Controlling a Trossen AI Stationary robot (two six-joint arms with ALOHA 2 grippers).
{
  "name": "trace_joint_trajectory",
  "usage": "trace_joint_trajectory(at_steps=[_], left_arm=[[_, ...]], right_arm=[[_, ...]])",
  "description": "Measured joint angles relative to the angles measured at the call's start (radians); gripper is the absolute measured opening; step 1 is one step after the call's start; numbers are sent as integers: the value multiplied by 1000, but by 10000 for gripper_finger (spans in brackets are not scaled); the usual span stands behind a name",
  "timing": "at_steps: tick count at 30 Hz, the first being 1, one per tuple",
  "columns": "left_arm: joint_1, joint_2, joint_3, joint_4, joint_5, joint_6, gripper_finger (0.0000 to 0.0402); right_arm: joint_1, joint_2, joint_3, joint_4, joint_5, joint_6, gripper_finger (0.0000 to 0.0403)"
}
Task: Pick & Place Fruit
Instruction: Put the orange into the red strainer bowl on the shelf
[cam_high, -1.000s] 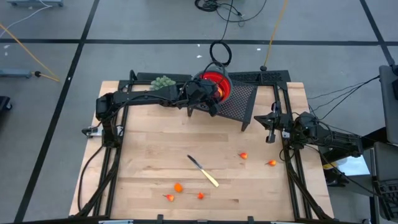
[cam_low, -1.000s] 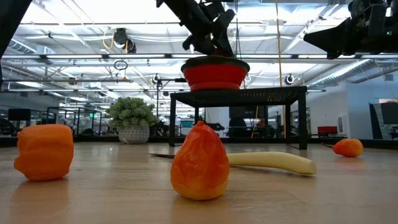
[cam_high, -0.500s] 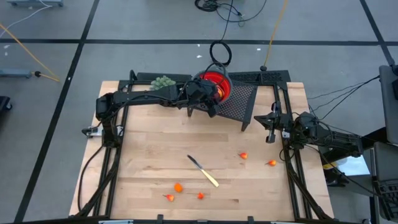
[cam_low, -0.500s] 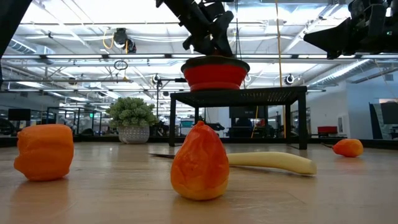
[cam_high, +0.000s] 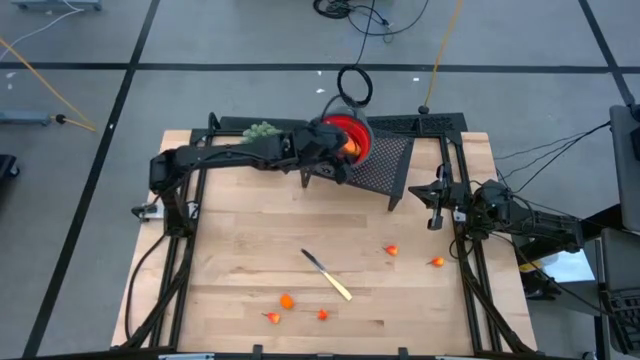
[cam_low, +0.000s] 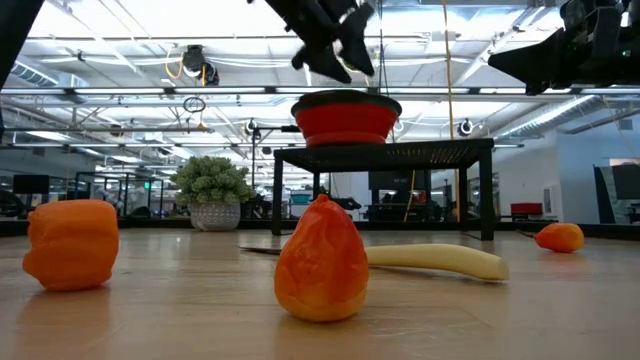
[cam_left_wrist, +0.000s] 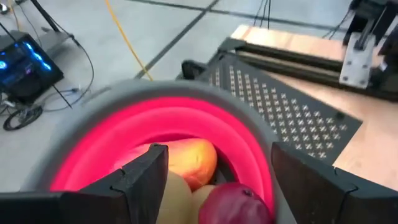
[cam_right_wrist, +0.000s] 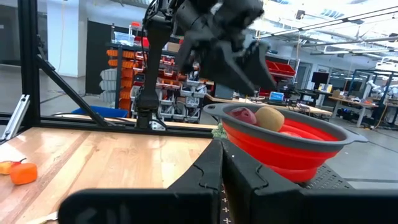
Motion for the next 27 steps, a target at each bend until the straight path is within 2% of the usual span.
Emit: trace_joint_trajectory(at_steps=[14,27], left_arm=[[-2,-195,0,16,-22,-38,237],[-21,-227,0,42,-22,-49,198]], right_arm=[[0,0,0,0,-3,0,0],[0,0,0,0,-3,0,0]])
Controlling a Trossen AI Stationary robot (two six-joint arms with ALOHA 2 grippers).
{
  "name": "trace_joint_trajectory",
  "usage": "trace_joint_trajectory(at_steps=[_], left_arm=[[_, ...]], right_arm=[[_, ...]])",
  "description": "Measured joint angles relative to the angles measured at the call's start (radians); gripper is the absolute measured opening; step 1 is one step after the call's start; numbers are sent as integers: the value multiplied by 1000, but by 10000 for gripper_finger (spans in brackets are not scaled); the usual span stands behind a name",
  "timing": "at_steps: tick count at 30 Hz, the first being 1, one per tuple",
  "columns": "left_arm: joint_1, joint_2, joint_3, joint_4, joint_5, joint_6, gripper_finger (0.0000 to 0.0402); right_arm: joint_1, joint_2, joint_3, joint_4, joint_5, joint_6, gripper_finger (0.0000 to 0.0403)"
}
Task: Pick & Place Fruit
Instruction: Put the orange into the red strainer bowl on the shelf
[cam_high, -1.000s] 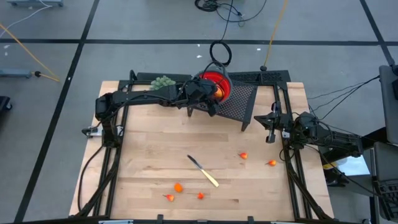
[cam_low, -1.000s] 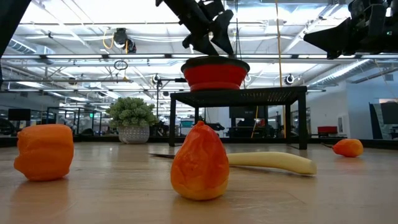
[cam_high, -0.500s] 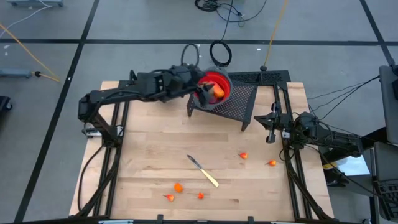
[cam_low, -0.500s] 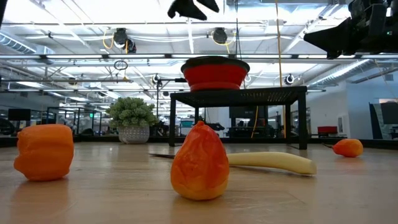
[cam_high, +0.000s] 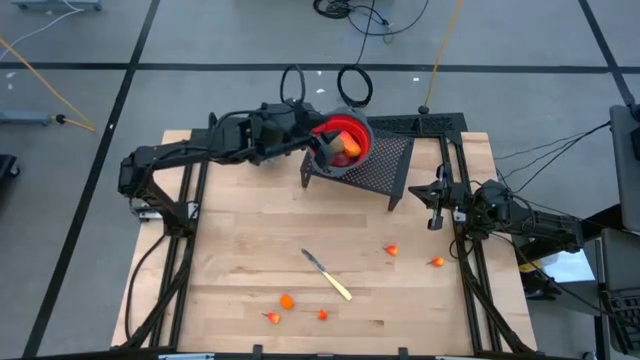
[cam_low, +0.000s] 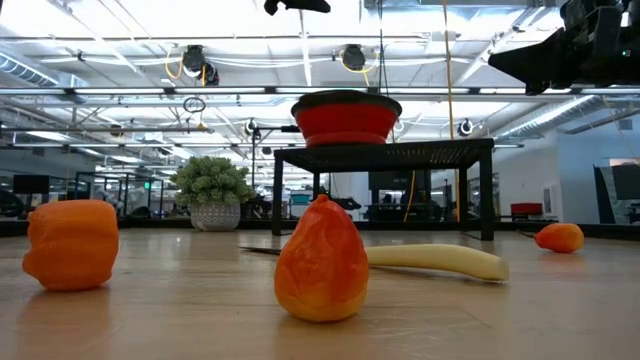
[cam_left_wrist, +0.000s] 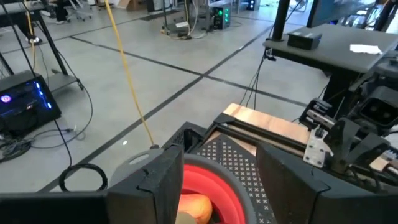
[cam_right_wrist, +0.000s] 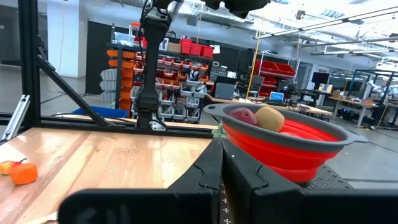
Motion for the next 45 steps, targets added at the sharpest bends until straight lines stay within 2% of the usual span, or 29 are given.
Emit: trace_joint_trajectory(at_steps=[19,25,31,45], left_arm=[[-82,0,0,-76,9,-42,191],[-156,0,0,-220,31,-132,191],[-242,0,0,-238,30,-150,191],[-401,0,-4,-252,-97,-250,191]], right_arm=[[0,0,0,0,0,0,0],[0,0,0,0,0,0,0],[0,0,0,0,0,0,0],[0,0,0,0,0,0,0]])
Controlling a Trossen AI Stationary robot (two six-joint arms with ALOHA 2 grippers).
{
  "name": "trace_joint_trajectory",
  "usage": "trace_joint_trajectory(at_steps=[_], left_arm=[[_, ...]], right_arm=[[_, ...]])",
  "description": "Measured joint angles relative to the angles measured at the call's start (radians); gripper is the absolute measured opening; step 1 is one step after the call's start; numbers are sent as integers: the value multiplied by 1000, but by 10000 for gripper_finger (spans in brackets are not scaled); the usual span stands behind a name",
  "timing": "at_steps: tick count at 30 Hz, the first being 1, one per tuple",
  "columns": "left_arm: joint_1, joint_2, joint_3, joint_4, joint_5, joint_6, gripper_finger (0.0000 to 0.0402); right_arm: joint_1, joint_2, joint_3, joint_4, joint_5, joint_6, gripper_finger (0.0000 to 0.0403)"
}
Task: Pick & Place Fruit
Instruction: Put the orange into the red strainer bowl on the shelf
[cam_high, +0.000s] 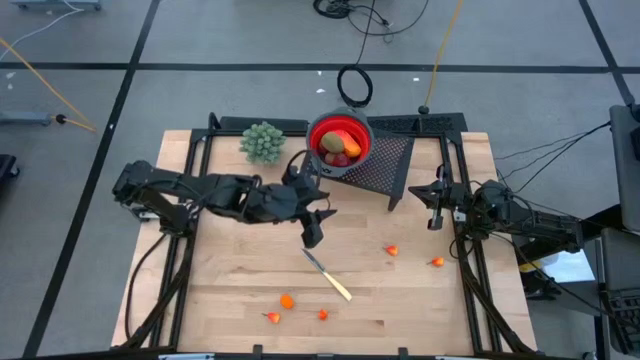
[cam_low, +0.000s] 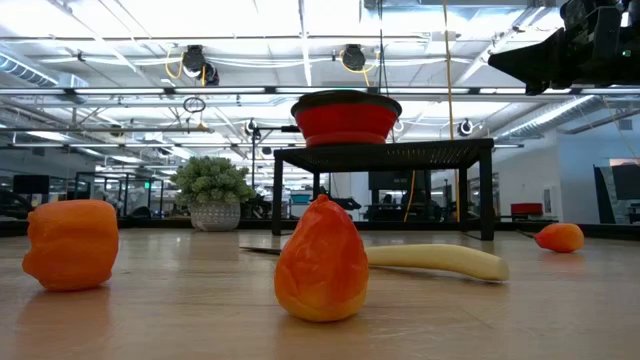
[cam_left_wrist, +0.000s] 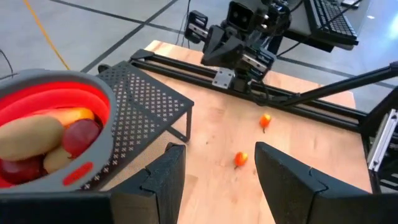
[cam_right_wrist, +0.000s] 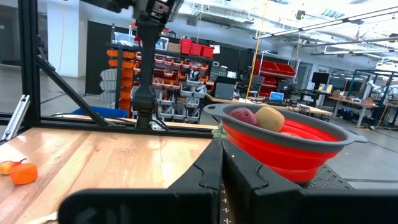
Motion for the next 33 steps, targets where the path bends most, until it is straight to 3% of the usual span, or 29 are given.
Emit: trace_joint_trajectory(at_steps=[5,14,23,33], left_arm=[[-42,0,-54,1,-7,-99,191],[-156,1,-188,-1,33,-479,191],[-278,1,-213,-8,34,-781,191],[-335,1,-214,-60,24,-956,191]], right_arm=[[0,0,0,0,0,0,0],[0,0,0,0,0,0,0],[0,0,0,0,0,0,0],[0,0,0,0,0,0,0]])
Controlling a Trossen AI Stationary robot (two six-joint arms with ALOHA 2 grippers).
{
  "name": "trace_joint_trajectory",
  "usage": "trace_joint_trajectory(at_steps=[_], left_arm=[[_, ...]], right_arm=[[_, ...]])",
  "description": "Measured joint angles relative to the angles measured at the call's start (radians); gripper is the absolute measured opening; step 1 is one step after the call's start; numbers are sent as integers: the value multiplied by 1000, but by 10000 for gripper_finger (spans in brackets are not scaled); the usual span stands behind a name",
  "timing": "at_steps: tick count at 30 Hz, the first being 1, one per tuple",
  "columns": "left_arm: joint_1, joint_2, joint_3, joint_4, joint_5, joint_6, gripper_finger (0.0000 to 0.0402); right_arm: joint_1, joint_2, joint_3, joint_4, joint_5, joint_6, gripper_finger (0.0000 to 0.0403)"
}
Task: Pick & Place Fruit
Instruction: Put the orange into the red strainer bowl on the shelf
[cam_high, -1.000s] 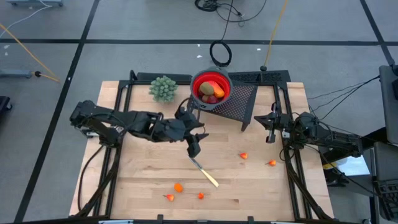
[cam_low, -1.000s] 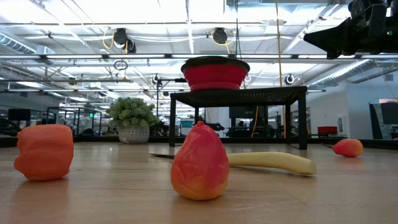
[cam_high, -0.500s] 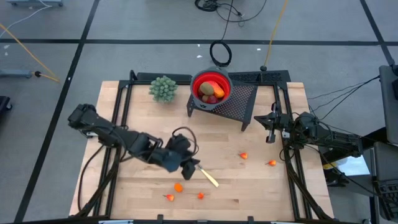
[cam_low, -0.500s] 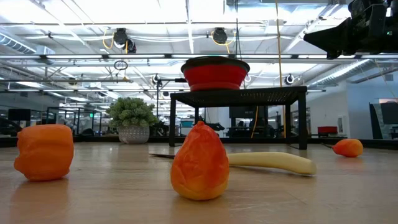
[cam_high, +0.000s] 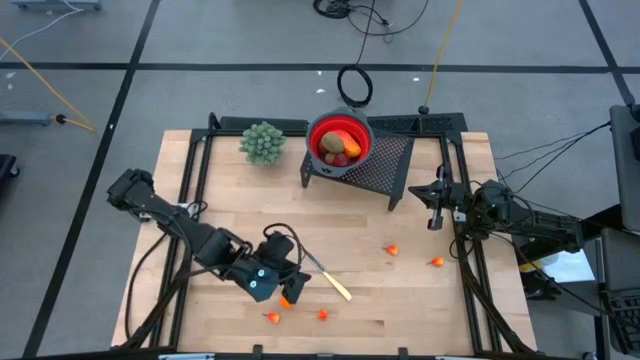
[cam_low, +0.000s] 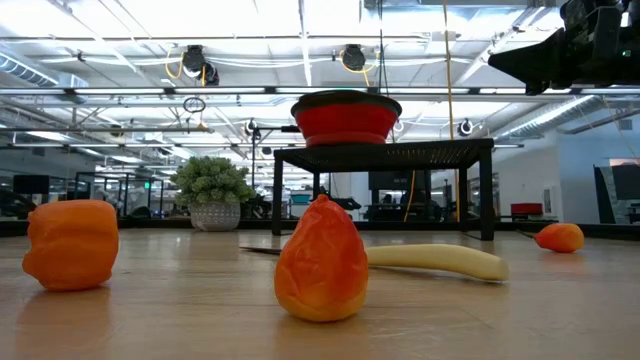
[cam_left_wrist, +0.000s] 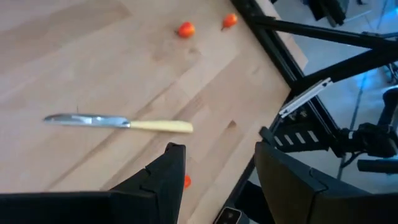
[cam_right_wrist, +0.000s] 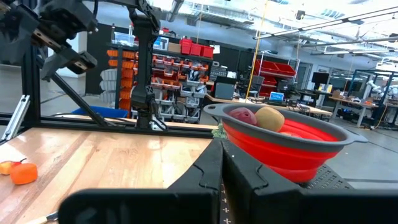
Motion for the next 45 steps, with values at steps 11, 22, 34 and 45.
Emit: trace_joint_trajectory(at_steps=[11,22,34,45], left_arm=[[13,0,0,-27,61,-136,191],[5,55,0,-61,272,-385,191],[3,164,0,-70,428,-770,191],[3,242,0,-69,518,-1007,191]], right_arm=[[0,0,0,0,0,-36,0],[0,0,0,0,0,-105,0],[0,0,0,7,0,-105,0],[0,0,0,7,0,-105,0]])
